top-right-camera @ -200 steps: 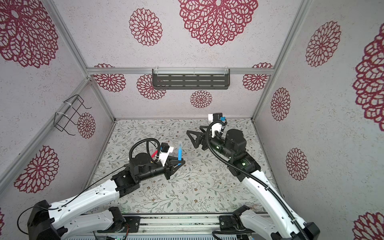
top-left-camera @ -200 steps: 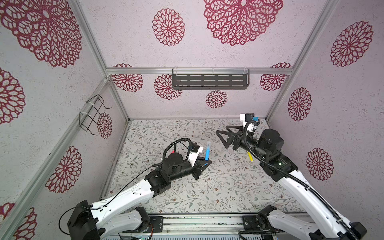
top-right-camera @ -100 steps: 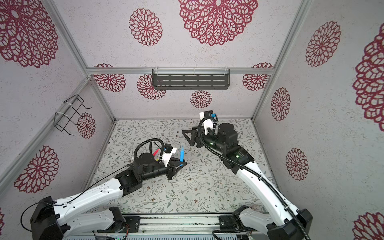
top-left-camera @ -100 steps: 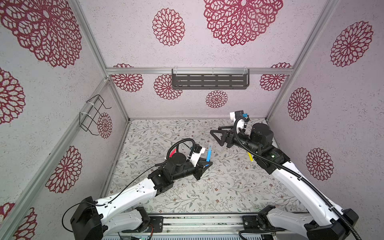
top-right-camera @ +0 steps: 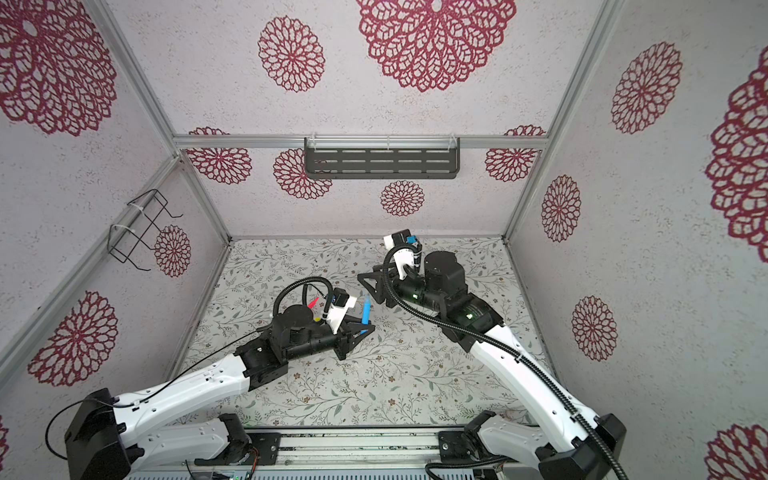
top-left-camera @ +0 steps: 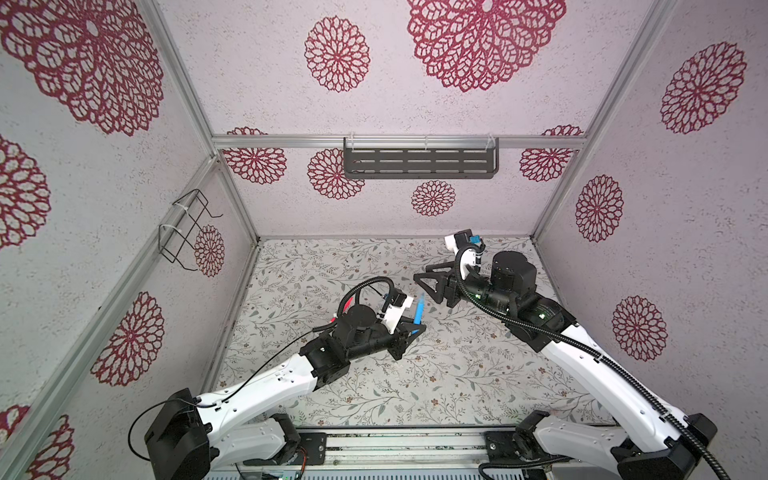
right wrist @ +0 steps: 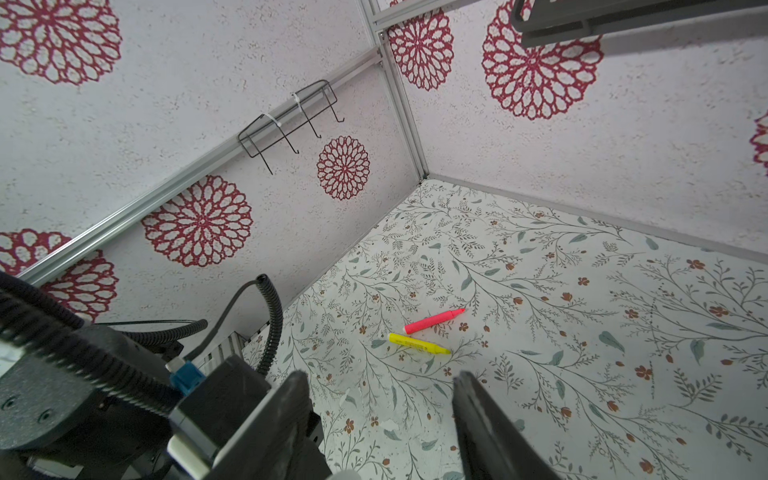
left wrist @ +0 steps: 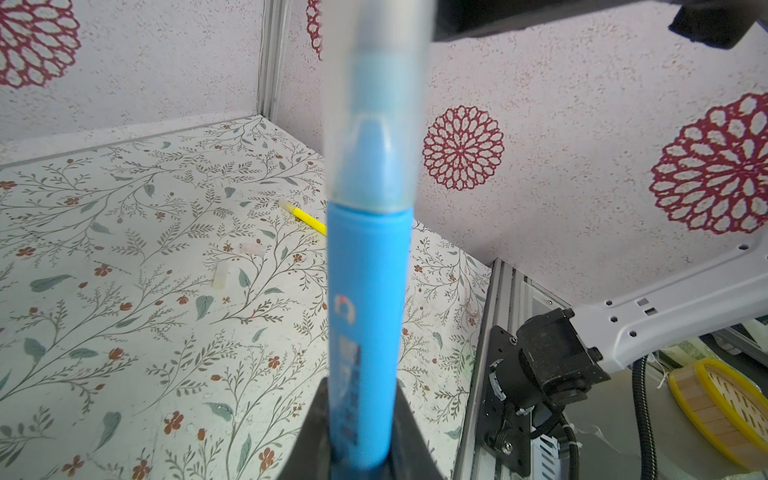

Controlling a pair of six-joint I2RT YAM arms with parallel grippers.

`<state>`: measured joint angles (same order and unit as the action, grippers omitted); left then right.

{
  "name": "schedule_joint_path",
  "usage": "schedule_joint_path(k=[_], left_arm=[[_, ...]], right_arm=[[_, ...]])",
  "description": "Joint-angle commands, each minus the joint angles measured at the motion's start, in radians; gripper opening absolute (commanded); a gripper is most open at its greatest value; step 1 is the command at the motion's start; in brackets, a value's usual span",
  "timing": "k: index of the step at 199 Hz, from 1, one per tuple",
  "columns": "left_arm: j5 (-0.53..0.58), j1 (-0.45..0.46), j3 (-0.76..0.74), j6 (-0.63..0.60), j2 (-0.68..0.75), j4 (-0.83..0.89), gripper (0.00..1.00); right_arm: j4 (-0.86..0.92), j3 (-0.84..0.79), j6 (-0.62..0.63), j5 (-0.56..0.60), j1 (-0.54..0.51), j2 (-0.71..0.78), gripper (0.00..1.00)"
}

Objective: Insert the pens into the pen caps

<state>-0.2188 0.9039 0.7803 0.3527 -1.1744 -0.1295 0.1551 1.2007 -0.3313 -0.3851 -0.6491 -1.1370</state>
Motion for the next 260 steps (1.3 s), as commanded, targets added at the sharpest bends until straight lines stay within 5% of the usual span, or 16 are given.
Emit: schedule_joint_path(k=[1, 28, 154, 260], left_arm=[[0.001, 0.016, 0.034, -0.019, -0.007, 0.003, 0.0], [0.002, 0.016, 0.034, -0.02, -0.008, 0.007, 0.0], [0.021, 0.016, 0.028, -0.024, 0.007, 0.013, 0.0], [0.093, 0.013, 0.039, -0.055, 0.037, -0.02, 0.0]], right_arm=[[0.013, 0.034, 0.04, 0.028, -0.019, -0.004, 0.57], [0.033, 0.031, 0.061, 0.049, -0.033, -0.012, 0.52], [0.023, -0.03, 0.083, 0.038, -0.076, -0.007, 0.0], [0.026, -0.143, 0.055, 0.104, -0.138, 0.004, 0.0]])
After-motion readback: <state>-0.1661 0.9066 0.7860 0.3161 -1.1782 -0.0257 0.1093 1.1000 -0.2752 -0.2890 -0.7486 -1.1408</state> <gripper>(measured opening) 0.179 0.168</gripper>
